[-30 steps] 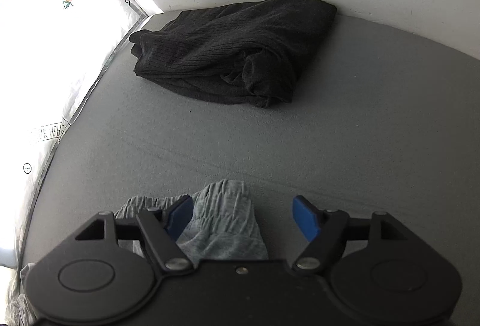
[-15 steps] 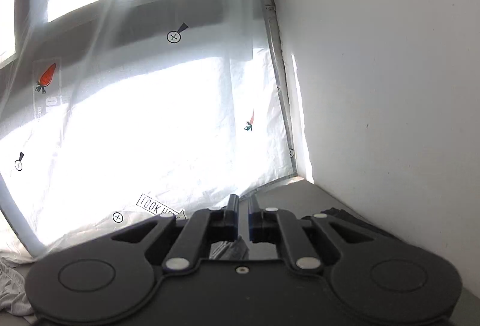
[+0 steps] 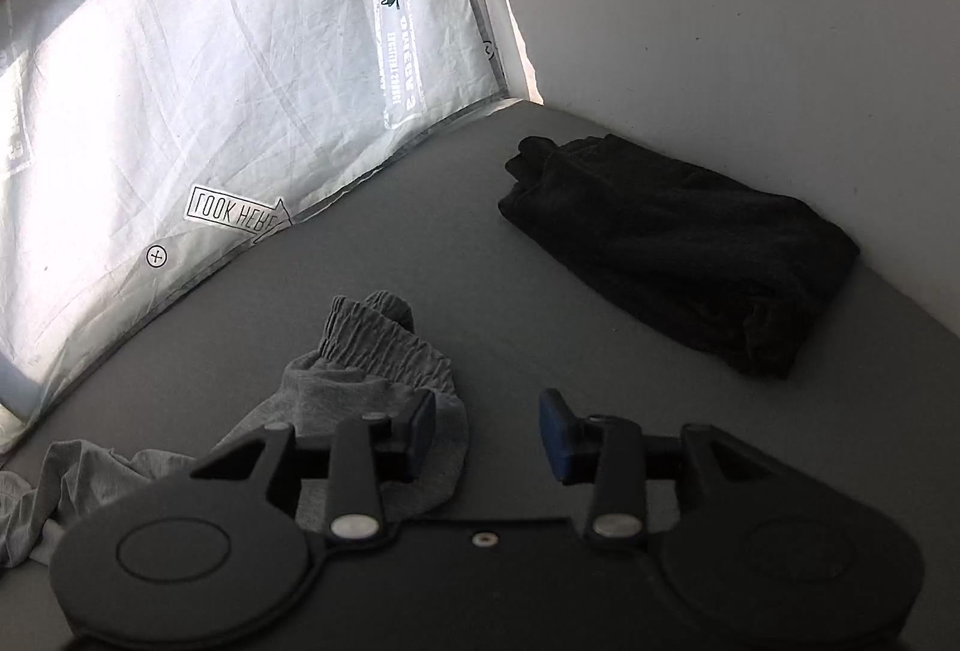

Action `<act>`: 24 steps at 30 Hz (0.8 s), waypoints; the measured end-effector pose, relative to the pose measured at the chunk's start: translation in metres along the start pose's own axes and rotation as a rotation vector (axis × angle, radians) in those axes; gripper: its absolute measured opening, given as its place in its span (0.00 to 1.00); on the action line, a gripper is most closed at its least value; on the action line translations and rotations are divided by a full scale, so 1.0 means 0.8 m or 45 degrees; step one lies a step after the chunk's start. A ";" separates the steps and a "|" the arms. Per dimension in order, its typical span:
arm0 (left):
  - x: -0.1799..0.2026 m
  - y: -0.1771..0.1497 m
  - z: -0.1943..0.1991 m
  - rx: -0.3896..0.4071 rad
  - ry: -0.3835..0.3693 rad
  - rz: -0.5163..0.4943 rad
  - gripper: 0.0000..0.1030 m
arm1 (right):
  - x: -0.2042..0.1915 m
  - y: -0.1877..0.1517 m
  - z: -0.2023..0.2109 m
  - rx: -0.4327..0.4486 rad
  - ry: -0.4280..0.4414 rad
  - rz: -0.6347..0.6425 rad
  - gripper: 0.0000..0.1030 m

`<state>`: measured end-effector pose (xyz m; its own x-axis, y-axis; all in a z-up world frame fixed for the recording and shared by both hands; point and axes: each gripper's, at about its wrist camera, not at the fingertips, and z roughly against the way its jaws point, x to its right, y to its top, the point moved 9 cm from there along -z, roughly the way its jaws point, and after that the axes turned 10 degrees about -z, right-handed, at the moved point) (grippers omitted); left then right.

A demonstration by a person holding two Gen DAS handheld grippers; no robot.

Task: Fold clothes

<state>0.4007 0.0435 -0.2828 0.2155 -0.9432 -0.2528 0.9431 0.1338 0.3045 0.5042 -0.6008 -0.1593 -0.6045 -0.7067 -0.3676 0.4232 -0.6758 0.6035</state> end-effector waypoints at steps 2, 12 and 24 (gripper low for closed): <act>-0.002 0.000 -0.001 -0.009 -0.002 0.017 0.88 | -0.031 -0.004 -0.022 -0.033 0.046 0.021 0.43; -0.011 -0.006 -0.005 -0.044 0.003 0.126 0.94 | -0.092 -0.022 -0.153 -0.193 -0.099 0.154 0.33; -0.014 -0.003 -0.007 -0.023 -0.036 0.049 0.96 | 0.031 0.017 0.057 0.318 -0.184 0.051 0.04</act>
<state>0.3975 0.0557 -0.2861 0.2445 -0.9454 -0.2156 0.9388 0.1752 0.2967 0.4645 -0.6181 -0.1280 -0.6881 -0.6826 -0.2463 0.2799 -0.5628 0.7778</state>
